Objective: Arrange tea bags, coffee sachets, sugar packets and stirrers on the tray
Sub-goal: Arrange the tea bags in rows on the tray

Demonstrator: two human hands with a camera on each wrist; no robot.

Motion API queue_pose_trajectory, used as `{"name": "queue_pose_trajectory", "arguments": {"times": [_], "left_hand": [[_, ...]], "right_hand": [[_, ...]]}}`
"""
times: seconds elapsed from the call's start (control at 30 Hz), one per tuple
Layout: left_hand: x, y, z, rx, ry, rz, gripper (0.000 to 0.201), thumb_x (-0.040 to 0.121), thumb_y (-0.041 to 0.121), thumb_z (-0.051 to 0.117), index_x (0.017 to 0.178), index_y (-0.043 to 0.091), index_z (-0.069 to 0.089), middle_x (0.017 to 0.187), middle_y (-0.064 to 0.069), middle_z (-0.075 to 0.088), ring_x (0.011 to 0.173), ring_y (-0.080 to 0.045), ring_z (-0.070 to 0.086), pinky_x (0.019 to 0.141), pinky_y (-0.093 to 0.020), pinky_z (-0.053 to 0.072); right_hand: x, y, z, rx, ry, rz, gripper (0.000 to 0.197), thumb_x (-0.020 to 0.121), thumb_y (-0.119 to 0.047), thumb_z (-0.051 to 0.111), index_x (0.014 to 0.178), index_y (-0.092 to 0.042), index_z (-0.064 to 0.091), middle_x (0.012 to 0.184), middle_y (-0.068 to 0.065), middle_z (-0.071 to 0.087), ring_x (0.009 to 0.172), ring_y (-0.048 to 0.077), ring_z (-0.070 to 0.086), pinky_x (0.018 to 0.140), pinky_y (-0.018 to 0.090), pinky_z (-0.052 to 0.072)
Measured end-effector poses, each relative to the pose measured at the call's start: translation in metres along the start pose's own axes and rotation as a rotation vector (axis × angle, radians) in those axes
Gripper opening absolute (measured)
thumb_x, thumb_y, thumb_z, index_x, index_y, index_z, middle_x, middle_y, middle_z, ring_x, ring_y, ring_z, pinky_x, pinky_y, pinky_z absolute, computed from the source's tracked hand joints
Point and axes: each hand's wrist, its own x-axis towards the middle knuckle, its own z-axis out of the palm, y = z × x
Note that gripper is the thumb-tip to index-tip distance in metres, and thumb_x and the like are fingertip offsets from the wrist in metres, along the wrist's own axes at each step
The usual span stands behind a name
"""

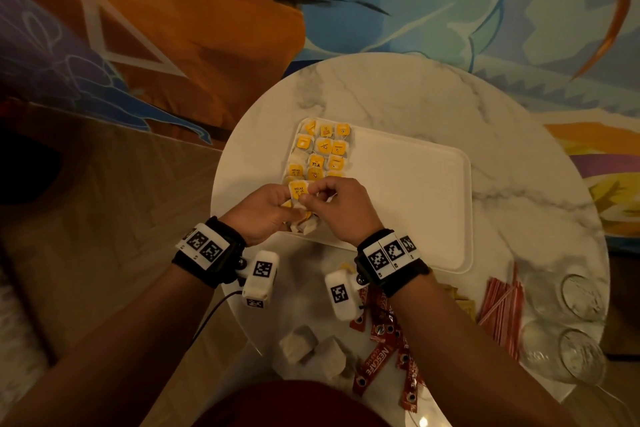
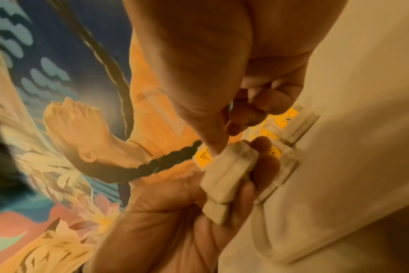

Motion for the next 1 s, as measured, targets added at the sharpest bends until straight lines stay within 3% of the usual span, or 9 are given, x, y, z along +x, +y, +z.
{"name": "queue_pose_trajectory", "arguments": {"times": [0.1, 0.2, 0.27, 0.37, 0.53, 0.67, 0.8, 0.9, 1.0], "left_hand": [[0.000, 0.001, 0.002, 0.045, 0.007, 0.010, 0.033, 0.096, -0.005, 0.056, 0.126, 0.007, 0.065, 0.120, -0.013, 0.072, 0.108, -0.024, 0.069, 0.094, -0.037, 0.055], [0.001, 0.004, 0.000, 0.071, 0.017, 0.012, 0.033, 0.098, -0.001, 0.056, 0.128, 0.009, 0.066, 0.127, -0.001, 0.070, 0.114, -0.017, 0.067, 0.091, -0.032, 0.056], [0.003, 0.003, -0.003, 0.050, 0.053, 0.013, 0.032, 0.099, 0.001, 0.057, 0.129, 0.006, 0.065, 0.133, -0.001, 0.067, 0.115, -0.019, 0.066, 0.087, -0.032, 0.058], [0.004, 0.003, -0.005, -0.105, 0.121, -0.015, 0.031, 0.101, 0.001, 0.052, 0.131, 0.007, 0.060, 0.128, -0.015, 0.067, 0.108, -0.029, 0.066, 0.076, -0.030, 0.060], [0.001, 0.002, -0.004, -0.112, 0.211, -0.005, 0.018, 0.102, 0.011, 0.054, 0.114, 0.011, 0.067, 0.101, -0.014, 0.071, 0.082, -0.020, 0.073, 0.065, -0.023, 0.058], [0.003, -0.002, -0.004, -0.115, 0.244, -0.052, 0.015, 0.099, 0.011, 0.061, 0.109, 0.003, 0.068, 0.099, -0.015, 0.069, 0.076, -0.018, 0.072, 0.062, -0.021, 0.056], [0.001, -0.002, -0.003, -0.104, 0.254, -0.078, 0.016, 0.097, 0.012, 0.063, 0.110, 0.004, 0.069, 0.098, -0.011, 0.071, 0.077, -0.019, 0.072, 0.062, -0.022, 0.056], [0.001, -0.002, -0.004, -0.045, 0.267, -0.085, 0.011, 0.098, 0.013, 0.063, 0.105, 0.009, 0.070, 0.096, -0.009, 0.073, 0.078, -0.018, 0.072, 0.062, -0.023, 0.056], [0.003, 0.000, -0.003, -0.015, 0.261, -0.080, 0.016, 0.098, 0.014, 0.063, 0.111, 0.006, 0.070, 0.099, -0.007, 0.072, 0.079, -0.019, 0.072, 0.062, -0.023, 0.056]], "right_hand": [[0.002, 0.004, -0.007, 0.047, 0.012, -0.001, 0.008, 0.084, -0.021, 0.077, 0.077, -0.024, 0.074, 0.076, -0.013, 0.070, 0.073, -0.002, 0.063, 0.073, 0.015, 0.049], [0.008, 0.006, -0.020, 0.128, 0.090, 0.016, 0.011, 0.088, -0.018, 0.071, 0.079, -0.022, 0.073, 0.081, -0.007, 0.074, 0.075, 0.012, 0.069, 0.073, 0.032, 0.058], [0.012, 0.008, -0.032, 0.151, 0.181, 0.043, 0.014, 0.091, -0.017, 0.068, 0.079, -0.023, 0.070, 0.084, -0.003, 0.075, 0.070, 0.017, 0.070, 0.065, 0.030, 0.057], [0.016, 0.016, -0.047, 0.130, 0.247, 0.076, 0.018, 0.093, -0.014, 0.065, 0.078, -0.024, 0.067, 0.084, 0.001, 0.075, 0.061, 0.015, 0.066, 0.059, 0.025, 0.053], [0.011, 0.029, -0.039, 0.007, 0.046, 0.189, 0.011, 0.090, -0.016, 0.070, 0.080, -0.020, 0.070, 0.074, -0.001, 0.073, 0.057, 0.012, 0.065, 0.059, 0.029, 0.054], [0.011, 0.036, -0.019, -0.197, 0.025, 0.193, 0.009, 0.088, -0.024, 0.069, 0.079, -0.022, 0.070, 0.077, -0.003, 0.071, 0.074, 0.018, 0.069, 0.070, 0.032, 0.055], [0.012, 0.039, -0.016, -0.307, 0.052, 0.232, 0.010, 0.088, -0.033, 0.065, 0.081, -0.027, 0.062, 0.080, -0.008, 0.065, 0.082, 0.017, 0.064, 0.069, 0.029, 0.047], [0.009, 0.037, -0.020, -0.340, 0.066, 0.137, 0.006, 0.089, -0.031, 0.063, 0.093, -0.026, 0.063, 0.085, -0.005, 0.071, 0.080, 0.019, 0.065, 0.070, 0.033, 0.052], [0.008, 0.037, -0.019, -0.400, -0.011, -0.009, 0.019, 0.090, -0.021, 0.062, 0.106, -0.024, 0.071, 0.098, 0.000, 0.068, 0.089, 0.021, 0.063, 0.078, 0.035, 0.051]]}}
